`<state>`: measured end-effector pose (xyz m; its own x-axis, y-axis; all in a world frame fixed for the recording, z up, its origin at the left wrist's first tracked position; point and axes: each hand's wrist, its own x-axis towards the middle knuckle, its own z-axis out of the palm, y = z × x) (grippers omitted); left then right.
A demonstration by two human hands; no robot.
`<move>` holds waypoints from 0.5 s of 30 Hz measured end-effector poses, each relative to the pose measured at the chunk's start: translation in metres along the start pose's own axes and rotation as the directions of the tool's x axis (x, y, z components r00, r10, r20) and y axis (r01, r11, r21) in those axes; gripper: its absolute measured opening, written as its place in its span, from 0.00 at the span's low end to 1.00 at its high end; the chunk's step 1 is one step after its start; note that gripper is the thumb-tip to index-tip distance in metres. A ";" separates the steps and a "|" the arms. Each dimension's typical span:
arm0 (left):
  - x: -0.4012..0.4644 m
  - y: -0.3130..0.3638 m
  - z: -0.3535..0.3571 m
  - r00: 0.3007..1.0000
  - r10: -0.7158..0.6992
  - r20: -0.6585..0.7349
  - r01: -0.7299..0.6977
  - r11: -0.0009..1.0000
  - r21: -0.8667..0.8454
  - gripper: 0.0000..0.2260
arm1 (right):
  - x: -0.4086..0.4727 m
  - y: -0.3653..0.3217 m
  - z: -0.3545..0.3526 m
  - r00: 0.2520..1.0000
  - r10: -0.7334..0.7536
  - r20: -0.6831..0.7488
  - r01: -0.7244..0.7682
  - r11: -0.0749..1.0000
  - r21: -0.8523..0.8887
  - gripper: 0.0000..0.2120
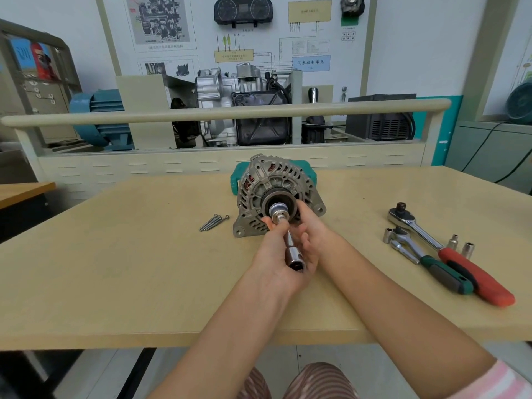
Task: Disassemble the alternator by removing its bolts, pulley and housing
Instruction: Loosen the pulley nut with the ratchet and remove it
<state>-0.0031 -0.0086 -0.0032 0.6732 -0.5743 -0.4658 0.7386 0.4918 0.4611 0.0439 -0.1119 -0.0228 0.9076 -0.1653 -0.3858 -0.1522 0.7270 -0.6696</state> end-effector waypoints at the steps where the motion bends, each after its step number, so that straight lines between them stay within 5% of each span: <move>1: -0.001 0.001 0.000 1.000 -0.020 0.014 0.020 1.000 -0.004 0.15 | -0.001 -0.002 -0.001 1.000 0.003 0.007 -0.003 1.000 -0.020 0.28; 6: 0.005 0.003 -0.001 0.996 -0.059 0.069 0.060 0.998 -0.027 0.20 | -0.004 -0.005 -0.003 0.997 0.040 0.067 -0.036 0.998 -0.057 0.29; 12: 0.007 -0.004 0.004 0.998 0.069 0.016 -0.070 0.995 0.077 0.03 | 0.011 0.001 -0.003 0.999 -0.005 0.042 0.004 1.000 0.029 0.26; 15: 0.009 -0.005 0.003 0.992 0.123 -0.030 -0.118 0.984 0.132 0.05 | 0.012 0.001 -0.005 0.998 0.021 0.067 -0.025 0.998 0.057 0.27</move>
<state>-0.0003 -0.0186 -0.0072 0.7599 -0.4892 -0.4280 0.6426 0.4659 0.6083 0.0532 -0.1166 -0.0313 0.9282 -0.1053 -0.3568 -0.1523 0.7674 -0.6228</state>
